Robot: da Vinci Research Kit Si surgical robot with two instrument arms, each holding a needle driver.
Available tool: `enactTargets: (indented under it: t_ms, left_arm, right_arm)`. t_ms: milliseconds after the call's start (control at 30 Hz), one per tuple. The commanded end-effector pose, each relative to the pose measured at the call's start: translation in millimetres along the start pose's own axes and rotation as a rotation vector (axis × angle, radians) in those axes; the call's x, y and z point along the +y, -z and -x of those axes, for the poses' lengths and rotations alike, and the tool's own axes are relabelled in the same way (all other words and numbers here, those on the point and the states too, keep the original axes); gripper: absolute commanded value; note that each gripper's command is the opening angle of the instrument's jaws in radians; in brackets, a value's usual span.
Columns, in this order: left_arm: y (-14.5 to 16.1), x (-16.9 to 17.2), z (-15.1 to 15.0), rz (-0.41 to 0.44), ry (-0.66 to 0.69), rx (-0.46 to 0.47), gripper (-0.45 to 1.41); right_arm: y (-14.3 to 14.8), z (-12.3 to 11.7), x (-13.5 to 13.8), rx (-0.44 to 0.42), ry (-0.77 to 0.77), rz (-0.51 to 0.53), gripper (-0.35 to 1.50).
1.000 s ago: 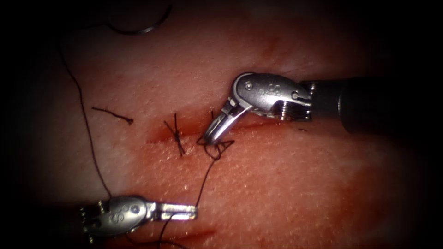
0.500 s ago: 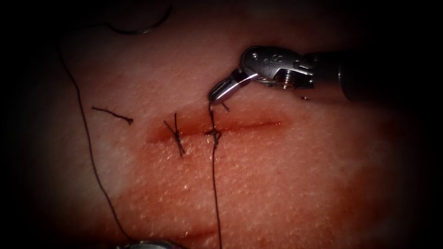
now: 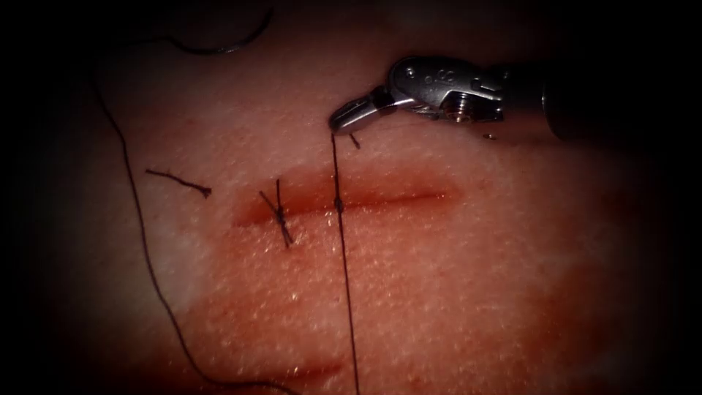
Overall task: Wound Closure
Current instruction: Pull upward on tail while pulling downward on working thread to tighten knot, then wrap suture counter-clockwise once around right hand
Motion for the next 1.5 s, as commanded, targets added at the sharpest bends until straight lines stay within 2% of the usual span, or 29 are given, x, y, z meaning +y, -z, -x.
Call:
enactTargets:
  t_ms: [33, 100, 300, 400, 467, 500, 533, 567, 633, 667, 700, 767, 900, 967, 1033, 1233, 1300, 1500]
  left_arm:
    - [-0.6, -0.2, 0.4, 0.004, -0.004, 0.002, -0.45]
    - [-1.3, 0.4, 0.4, 0.054, -0.001, 0.007, -0.45]
    - [-2.6, 1.5, 1.5, 0.112, -0.003, -0.008, -0.45]
    - [-2.7, 1.2, 1.2, 0.123, -0.004, -0.010, -0.45]
    - [-2.2, 0.2, -0.3, 0.088, 0.017, -0.012, -0.45]
    - [-1.9, -0.4, -1.2, 0.073, 0.002, -0.013, -0.45]
    - [-1.6, -0.8, -1.8, 0.060, -0.008, -0.015, -0.45]
    - [-1.3, -1.3, -2.5, 0.050, -0.018, -0.016, -0.45]
    - [-0.6, -2.6, -4.2, 0.023, -0.044, -0.020, -0.45]
    - [-0.2, -3.2, -4.9, 0.014, -0.059, -0.022, -0.45]
    - [0.5, -4.6, -6.4, -0.010, -0.089, -0.028, -0.45]
    - [1.3, -5.8, -7.6, -0.030, -0.117, -0.035, -0.45]
    - [3.8, -9.4, -11.3, -0.064, -0.199, -0.053, -0.45]
    - [4.7, -10.6, -12.5, -0.077, -0.224, -0.063, -0.45]
    - [6.1, -12.2, -14.0, -0.087, -0.277, -0.077, -0.45]
    - [8.2, -15.0, -16.4, -0.098, -0.353, -0.085, -0.45]
    - [8.6, -15.7, -16.8, -0.103, -0.368, -0.080, -0.45]
    - [9.8, -18.6, -17.4, -0.088, -0.404, -0.040, -0.45]
  right_arm:
    - [-0.6, 0.0, 0.6, -0.002, 0.011, 0.008, -0.35]
    - [-0.6, 0.0, 0.5, -0.012, 0.021, 0.031, -0.35]
    - [-0.7, -0.1, 0.3, -0.015, 0.054, 0.038, -0.35]
    - [-1.1, -0.2, 0.1, -0.031, 0.116, 0.041, -0.35]
    - [-1.4, -0.5, -0.7, -0.019, 0.122, 0.017, -0.35]
    - [-1.5, -0.7, -0.9, -0.012, 0.119, 0.023, -0.16]
    - [-1.5, -0.9, -1.3, 0.001, 0.116, 0.030, 0.32]
    - [-1.5, -1.1, -1.6, 0.011, 0.114, 0.030, 0.49]
    - [-1.3, -1.6, -2.1, 0.026, 0.108, 0.034, 0.69]
    - [-1.2, -2.0, -2.4, 0.033, 0.103, 0.035, 0.91]
    - [-1.0, -2.7, -2.6, 0.042, 0.095, 0.051, 1.22]
    - [-0.4, -3.6, -2.8, 0.052, 0.081, 0.080, 1.32]
    - [2.2, -6.3, -2.8, 0.041, 0.124, 0.156, 1.32]
    - [2.5, -6.8, -3.3, 0.030, 0.136, 0.181, 1.32]
    - [2.0, -7.0, -4.8, 0.055, 0.146, 0.183, 1.27]
    - [-1.2, -6.0, -7.9, 0.097, 0.185, 0.127, 0.73]
    - [-2.6, -5.2, -8.9, 0.122, 0.189, 0.084, -0.32]
    - [-6.4, -2.6, -11.1, 0.139, 0.187, 0.061, -0.35]
